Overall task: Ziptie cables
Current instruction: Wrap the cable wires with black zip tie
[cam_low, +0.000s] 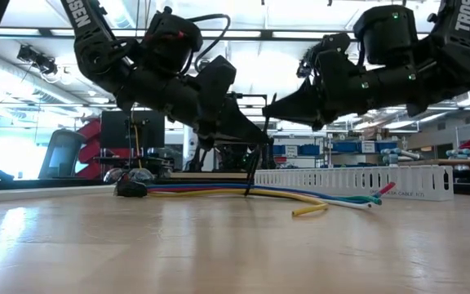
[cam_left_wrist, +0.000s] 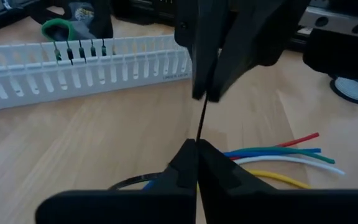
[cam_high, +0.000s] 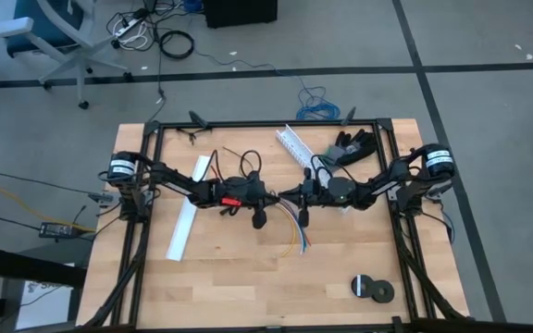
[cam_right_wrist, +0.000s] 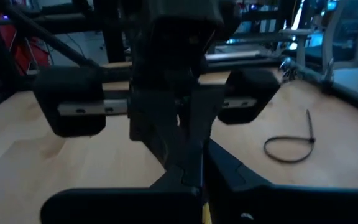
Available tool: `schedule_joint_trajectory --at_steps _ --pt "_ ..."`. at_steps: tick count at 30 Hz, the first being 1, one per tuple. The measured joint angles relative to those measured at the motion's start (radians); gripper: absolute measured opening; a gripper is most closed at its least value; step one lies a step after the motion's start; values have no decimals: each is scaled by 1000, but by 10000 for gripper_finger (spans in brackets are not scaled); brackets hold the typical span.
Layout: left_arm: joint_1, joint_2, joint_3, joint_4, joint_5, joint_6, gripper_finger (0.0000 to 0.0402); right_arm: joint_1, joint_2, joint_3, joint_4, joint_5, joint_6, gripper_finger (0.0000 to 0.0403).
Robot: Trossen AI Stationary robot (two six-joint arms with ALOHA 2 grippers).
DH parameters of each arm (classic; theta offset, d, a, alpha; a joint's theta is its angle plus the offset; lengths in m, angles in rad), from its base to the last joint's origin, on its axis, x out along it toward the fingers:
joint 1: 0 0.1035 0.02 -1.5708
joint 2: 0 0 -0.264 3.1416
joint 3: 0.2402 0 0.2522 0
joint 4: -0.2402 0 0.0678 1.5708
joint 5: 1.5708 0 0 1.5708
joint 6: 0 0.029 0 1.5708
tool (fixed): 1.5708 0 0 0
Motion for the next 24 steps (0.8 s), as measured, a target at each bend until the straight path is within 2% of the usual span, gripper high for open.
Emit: schedule_joint_trajectory --at_steps 10,14,18,21,24 --pt "0 10 -8 -52 1 -1 11 -37 -126 5 -14 2 -52 0" --pt "0 3 -5 -44 -2 -1 11 -45 -184 2 -137 8 -46 0" --pt "0 4 -5 -40 4 -2 4 -38 -259 2 -346 82 -44 0" --pt "0 4 -5 -22 62 -8 3 -11 -329 2 -482 144 -42 0" --pt "0 4 -5 9 115 -29 2 9 -374 2 -624 148 -10 0"
